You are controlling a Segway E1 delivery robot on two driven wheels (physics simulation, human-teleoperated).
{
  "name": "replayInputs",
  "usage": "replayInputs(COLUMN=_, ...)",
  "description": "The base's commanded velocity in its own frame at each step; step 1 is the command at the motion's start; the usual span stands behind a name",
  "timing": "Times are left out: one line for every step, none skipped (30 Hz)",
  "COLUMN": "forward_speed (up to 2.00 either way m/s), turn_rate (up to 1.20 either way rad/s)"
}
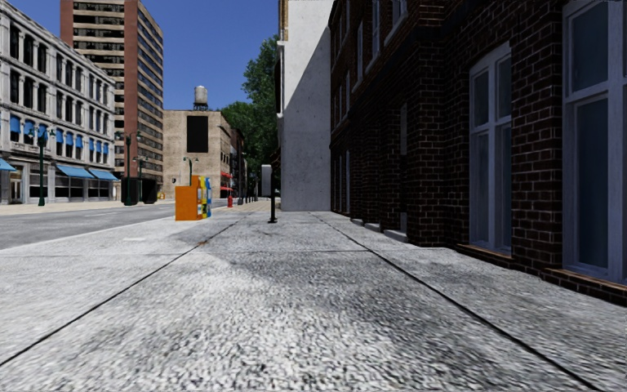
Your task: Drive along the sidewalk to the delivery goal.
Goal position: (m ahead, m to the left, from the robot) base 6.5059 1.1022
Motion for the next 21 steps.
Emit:
replayInputs(forward_speed=2.0, turn_rate=0.0)
replayInputs(forward_speed=2.0, turn_rate=0.0)
replayInputs(forward_speed=2.0, turn_rate=0.0)
replayInputs(forward_speed=2.0, turn_rate=0.0)
replayInputs(forward_speed=2.0, turn_rate=0.0)
replayInputs(forward_speed=2.0, turn_rate=0.0)
replayInputs(forward_speed=2.0, turn_rate=0.0)
replayInputs(forward_speed=2.0, turn_rate=0.0)
replayInputs(forward_speed=2.0, turn_rate=0.0)
replayInputs(forward_speed=2.0, turn_rate=0.0)
replayInputs(forward_speed=2.0, turn_rate=0.0)
replayInputs(forward_speed=2.0, turn_rate=0.0)
replayInputs(forward_speed=2.0, turn_rate=0.0)
replayInputs(forward_speed=2.0, turn_rate=0.0)
replayInputs(forward_speed=2.0, turn_rate=0.0)
replayInputs(forward_speed=2.0, turn_rate=0.0)
replayInputs(forward_speed=2.0, turn_rate=0.0)
replayInputs(forward_speed=2.0, turn_rate=0.0)
replayInputs(forward_speed=2.0, turn_rate=0.0)
replayInputs(forward_speed=2.0, turn_rate=0.0)
replayInputs(forward_speed=2.0, turn_rate=0.0)
